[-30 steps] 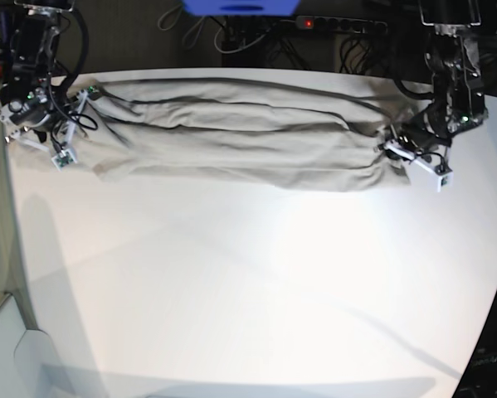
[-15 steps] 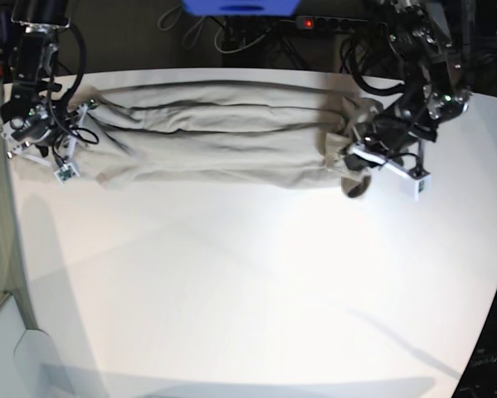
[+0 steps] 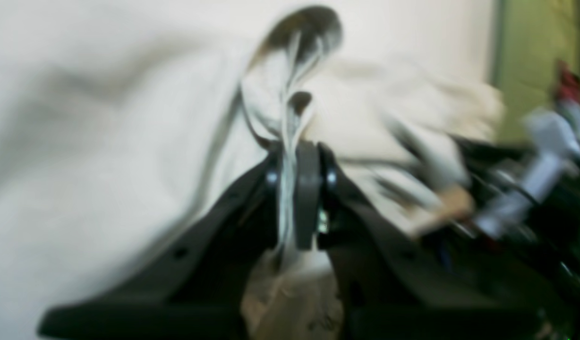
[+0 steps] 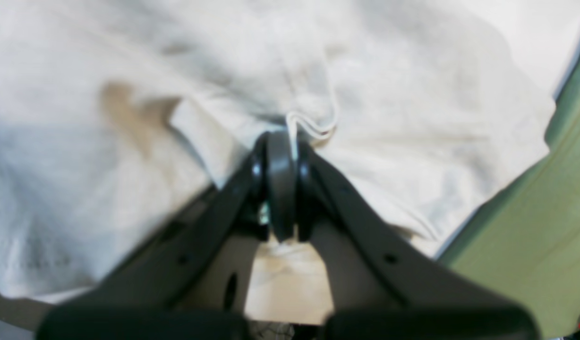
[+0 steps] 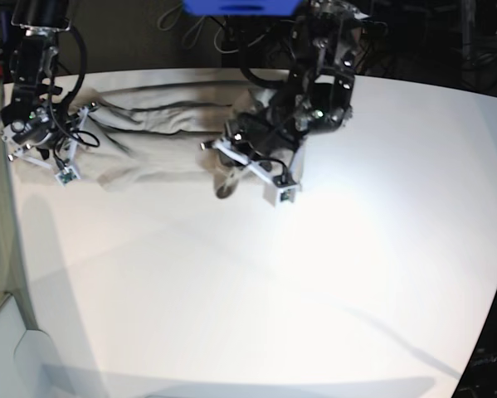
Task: Layout the t-shirt on the table in an organized manner, then fold the t-shirt properly
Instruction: 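Carry the strip end with the left gripper toward the right gripper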
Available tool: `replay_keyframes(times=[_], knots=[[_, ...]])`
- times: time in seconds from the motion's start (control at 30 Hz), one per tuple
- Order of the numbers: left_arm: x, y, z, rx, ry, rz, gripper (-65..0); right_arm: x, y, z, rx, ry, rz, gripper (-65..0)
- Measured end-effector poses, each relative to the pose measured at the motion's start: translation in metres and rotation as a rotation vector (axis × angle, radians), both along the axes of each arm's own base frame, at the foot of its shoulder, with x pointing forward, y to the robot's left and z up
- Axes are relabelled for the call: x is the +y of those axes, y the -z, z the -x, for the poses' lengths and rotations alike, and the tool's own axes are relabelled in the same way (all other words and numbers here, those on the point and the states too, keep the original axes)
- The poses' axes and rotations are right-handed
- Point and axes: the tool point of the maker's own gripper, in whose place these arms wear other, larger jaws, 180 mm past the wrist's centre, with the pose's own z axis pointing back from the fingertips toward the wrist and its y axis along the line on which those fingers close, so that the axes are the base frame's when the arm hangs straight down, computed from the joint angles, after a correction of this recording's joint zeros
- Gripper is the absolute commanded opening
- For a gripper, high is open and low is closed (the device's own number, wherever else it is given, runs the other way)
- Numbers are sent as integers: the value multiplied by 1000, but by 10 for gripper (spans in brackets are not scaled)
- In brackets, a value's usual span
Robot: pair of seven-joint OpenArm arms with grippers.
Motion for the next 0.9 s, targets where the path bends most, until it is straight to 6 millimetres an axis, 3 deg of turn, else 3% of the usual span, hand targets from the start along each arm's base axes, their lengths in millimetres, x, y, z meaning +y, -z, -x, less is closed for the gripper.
replay_keyframes(times=[0.17, 0.37, 0.53, 0.7, 0.9], knots=[[-2, 25, -5, 53, 1, -3, -650, -1, 1, 0, 5, 2, 4, -650], [-36, 24, -28, 7, 110, -33, -650, 3, 1, -4, 9, -19, 14, -650], [-66, 25, -11, 37, 172, -4, -650, 4, 1, -5, 4, -16, 9, -650], [-70, 17, -15, 12, 177, 4, -650, 4, 1, -5, 3, -16, 9, -650], [-87, 16, -1, 7, 252, -4, -650, 4, 1, -6, 3, -16, 9, -650]])
